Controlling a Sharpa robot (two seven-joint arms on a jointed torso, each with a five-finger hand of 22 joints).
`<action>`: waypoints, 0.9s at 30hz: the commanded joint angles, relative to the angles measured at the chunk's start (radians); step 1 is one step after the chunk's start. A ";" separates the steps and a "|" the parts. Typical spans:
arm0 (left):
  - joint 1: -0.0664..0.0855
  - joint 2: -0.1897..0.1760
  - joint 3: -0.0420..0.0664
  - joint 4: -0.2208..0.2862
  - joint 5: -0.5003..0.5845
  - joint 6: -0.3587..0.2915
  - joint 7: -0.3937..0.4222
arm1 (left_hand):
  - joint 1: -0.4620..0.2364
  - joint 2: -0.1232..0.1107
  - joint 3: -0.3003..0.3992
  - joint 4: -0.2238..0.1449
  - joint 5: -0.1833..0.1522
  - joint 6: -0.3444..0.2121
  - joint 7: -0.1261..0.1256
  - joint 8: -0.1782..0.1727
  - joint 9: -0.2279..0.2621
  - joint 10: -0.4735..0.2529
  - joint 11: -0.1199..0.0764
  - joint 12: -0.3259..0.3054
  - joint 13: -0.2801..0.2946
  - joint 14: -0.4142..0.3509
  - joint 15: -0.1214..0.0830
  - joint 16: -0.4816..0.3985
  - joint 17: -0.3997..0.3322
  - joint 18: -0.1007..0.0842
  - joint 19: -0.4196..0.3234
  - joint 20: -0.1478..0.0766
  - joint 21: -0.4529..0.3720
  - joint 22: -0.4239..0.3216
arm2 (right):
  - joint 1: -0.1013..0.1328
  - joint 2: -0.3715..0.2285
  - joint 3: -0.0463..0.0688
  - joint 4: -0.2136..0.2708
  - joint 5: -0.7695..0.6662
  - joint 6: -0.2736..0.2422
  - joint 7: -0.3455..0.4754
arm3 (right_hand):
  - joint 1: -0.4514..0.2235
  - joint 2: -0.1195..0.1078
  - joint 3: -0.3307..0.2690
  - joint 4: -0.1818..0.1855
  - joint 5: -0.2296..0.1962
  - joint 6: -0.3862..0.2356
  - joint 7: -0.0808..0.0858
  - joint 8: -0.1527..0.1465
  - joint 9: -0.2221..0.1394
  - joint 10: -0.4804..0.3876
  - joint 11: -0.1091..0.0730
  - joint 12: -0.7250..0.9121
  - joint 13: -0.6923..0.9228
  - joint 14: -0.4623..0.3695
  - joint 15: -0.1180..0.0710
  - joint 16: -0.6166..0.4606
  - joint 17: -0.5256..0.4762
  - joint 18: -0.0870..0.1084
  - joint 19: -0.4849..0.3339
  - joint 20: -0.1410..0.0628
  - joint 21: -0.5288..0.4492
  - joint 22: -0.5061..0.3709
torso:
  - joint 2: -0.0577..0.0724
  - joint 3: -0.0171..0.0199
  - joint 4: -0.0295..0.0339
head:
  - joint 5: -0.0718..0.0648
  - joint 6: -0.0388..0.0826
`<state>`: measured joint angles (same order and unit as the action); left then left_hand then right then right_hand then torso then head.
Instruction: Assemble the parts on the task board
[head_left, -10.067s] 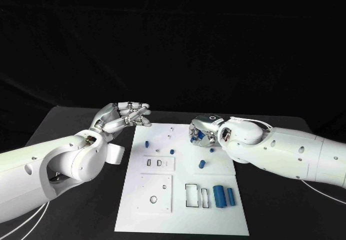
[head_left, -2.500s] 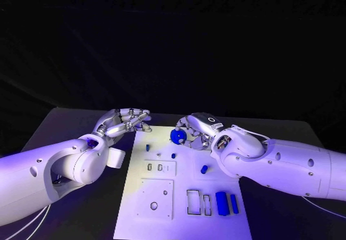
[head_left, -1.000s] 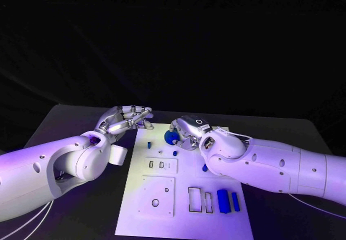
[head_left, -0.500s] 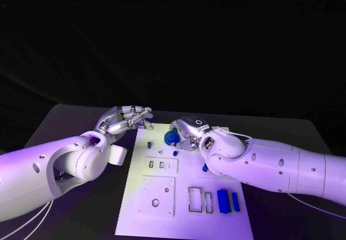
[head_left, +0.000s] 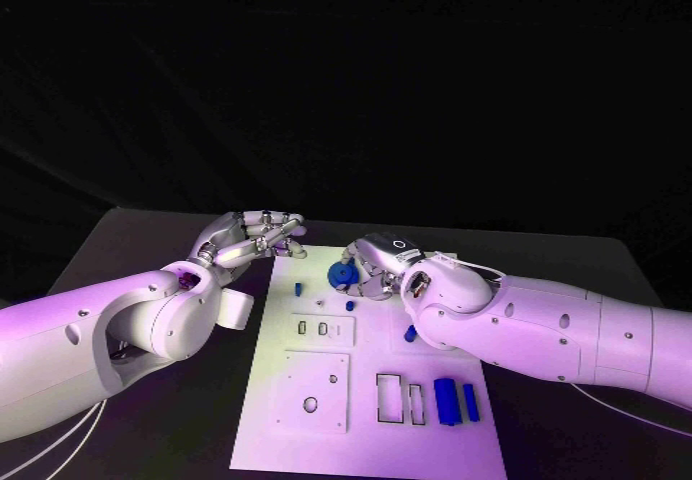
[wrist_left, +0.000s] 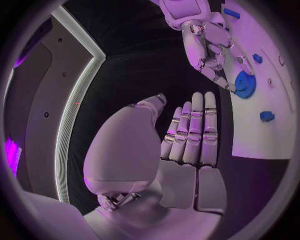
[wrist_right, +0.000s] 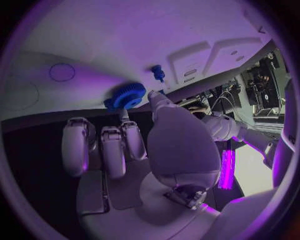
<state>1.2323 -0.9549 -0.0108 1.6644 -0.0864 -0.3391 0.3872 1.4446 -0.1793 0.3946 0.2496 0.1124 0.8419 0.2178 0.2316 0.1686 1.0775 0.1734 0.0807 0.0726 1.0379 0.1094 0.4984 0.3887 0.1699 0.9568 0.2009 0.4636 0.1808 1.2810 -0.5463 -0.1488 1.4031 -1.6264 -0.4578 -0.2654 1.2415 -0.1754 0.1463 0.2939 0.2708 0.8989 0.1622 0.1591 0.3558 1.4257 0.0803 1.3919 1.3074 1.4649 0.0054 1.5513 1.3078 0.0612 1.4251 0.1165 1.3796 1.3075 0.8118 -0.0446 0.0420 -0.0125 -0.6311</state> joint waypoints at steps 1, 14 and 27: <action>0.001 0.001 0.001 0.002 -0.002 0.013 0.004 | -0.004 0.004 -0.002 -0.003 -0.002 -0.007 0.028 -0.005 0.001 -0.008 0.002 -0.007 0.001 -0.008 -0.001 0.002 0.001 0.008 -0.005 0.001 0.005 0.001 | -0.001 -0.002 -0.001 -0.003 0.023 0.039 0.004 | -0.004 0.010 -0.005 0.000 0.004 0.006 -0.001 0.005 0.002 0.007 -0.002 0.006 0.084 0.096 0.003 0.005 0.219 -0.004 0.005 -0.001 0.000 0.068 | 0.000 0.0005 -0.0001 | -0.001 -0.001; 0.001 -0.001 0.001 0.002 -0.002 0.013 0.003 | -0.004 0.005 -0.002 -0.003 -0.002 -0.007 0.028 -0.006 0.001 -0.009 0.002 -0.007 0.001 -0.010 -0.001 0.004 0.002 0.009 -0.006 0.002 0.005 0.001 | -0.001 -0.027 -0.002 0.006 0.021 0.020 -0.010 | -0.011 0.015 -0.005 0.000 0.004 0.007 -0.001 0.004 0.001 0.007 -0.002 0.006 0.085 0.096 0.002 0.006 0.220 -0.004 0.006 -0.002 0.002 0.070 | 0.001 0.0011 0.0000 | -0.002 -0.003; 0.001 -0.009 0.001 0.003 -0.002 0.014 0.002 | -0.004 0.005 -0.002 -0.003 -0.002 -0.007 0.028 -0.006 0.001 -0.009 0.002 -0.007 0.001 -0.010 -0.001 0.004 0.002 0.009 -0.006 0.002 0.005 0.001 | 0.014 -0.207 0.003 0.173 0.121 -0.142 0.102 | 0.039 0.015 0.029 -0.011 0.003 0.021 -0.007 0.005 0.002 0.013 -0.008 0.011 0.090 0.094 -0.004 0.003 0.213 -0.003 0.006 -0.007 -0.002 0.069 | -0.003 0.0015 -0.0016 | 0.000 -0.007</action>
<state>1.2322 -0.9642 -0.0108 1.6649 -0.0864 -0.3393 0.3851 1.4447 -0.1793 0.3946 0.2496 0.1124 0.8419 0.2178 0.2316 0.1682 1.0738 0.1770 0.0772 0.0724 1.0344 0.1058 0.4984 0.3902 0.1699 0.9571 0.2007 0.4636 0.1807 1.2901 -0.7405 -0.1479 1.5652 -1.5769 -0.5176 -0.2379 1.2719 -0.1569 0.1697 0.2825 0.2708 0.9125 0.1565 0.1665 0.3577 1.4328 0.0731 1.4011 1.3080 1.4649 0.0053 1.5513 1.3076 0.0612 1.4288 0.1126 1.3822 1.3081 0.8113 -0.0426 0.0413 -0.0107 -0.6383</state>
